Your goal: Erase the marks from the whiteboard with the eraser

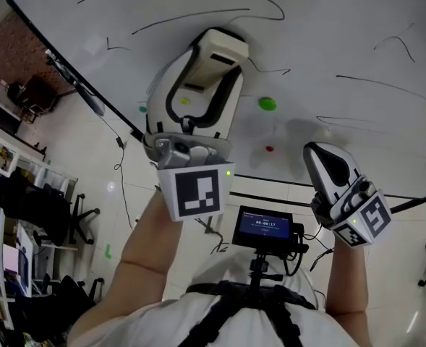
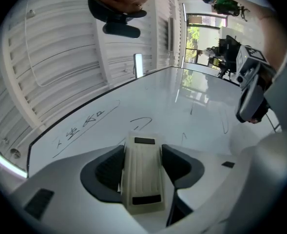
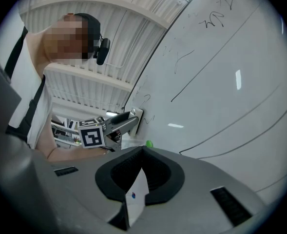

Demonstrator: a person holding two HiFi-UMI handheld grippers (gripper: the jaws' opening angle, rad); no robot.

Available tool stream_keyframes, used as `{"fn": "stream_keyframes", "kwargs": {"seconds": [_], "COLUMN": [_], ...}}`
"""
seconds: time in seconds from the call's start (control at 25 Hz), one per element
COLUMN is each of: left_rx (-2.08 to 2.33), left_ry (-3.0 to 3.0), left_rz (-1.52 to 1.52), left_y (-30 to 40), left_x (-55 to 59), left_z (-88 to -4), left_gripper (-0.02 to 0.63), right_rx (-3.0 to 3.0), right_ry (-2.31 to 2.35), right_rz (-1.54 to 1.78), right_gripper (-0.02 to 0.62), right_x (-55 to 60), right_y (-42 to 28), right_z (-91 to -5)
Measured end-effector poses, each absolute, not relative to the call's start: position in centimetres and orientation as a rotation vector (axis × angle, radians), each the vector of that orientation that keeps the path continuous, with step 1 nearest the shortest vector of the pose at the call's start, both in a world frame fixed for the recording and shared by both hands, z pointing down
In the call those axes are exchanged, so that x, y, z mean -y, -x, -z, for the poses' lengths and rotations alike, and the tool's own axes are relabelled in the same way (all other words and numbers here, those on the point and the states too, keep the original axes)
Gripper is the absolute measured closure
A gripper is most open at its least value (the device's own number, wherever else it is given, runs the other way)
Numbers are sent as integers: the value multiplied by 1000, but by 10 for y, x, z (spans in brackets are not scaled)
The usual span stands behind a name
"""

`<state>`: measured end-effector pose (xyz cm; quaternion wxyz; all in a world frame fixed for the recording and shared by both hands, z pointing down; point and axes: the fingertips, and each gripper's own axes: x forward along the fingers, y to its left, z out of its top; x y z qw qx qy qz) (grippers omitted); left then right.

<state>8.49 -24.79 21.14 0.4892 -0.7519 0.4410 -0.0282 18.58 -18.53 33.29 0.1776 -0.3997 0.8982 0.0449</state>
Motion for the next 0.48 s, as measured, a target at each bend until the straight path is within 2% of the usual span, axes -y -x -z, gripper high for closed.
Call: {"fn": "stream_keyframes", "kwargs": {"seconds": [0.32, 0.48], "left_rx": [-1013, -1126], "left_ry": [1881, 1849], "left_rz": [226, 116], "left_y": [-98, -78], "left_x": [244, 249], "left_z": [-246, -229], "left_gripper": [334, 334], "right_rx": [-2552, -2572], "right_ry": [1103, 1056], "right_rz": [-90, -102], "right_gripper": [584, 584], "right_x": [188, 188], "right_y": [-190, -185], "right_z": [-337, -333]}}
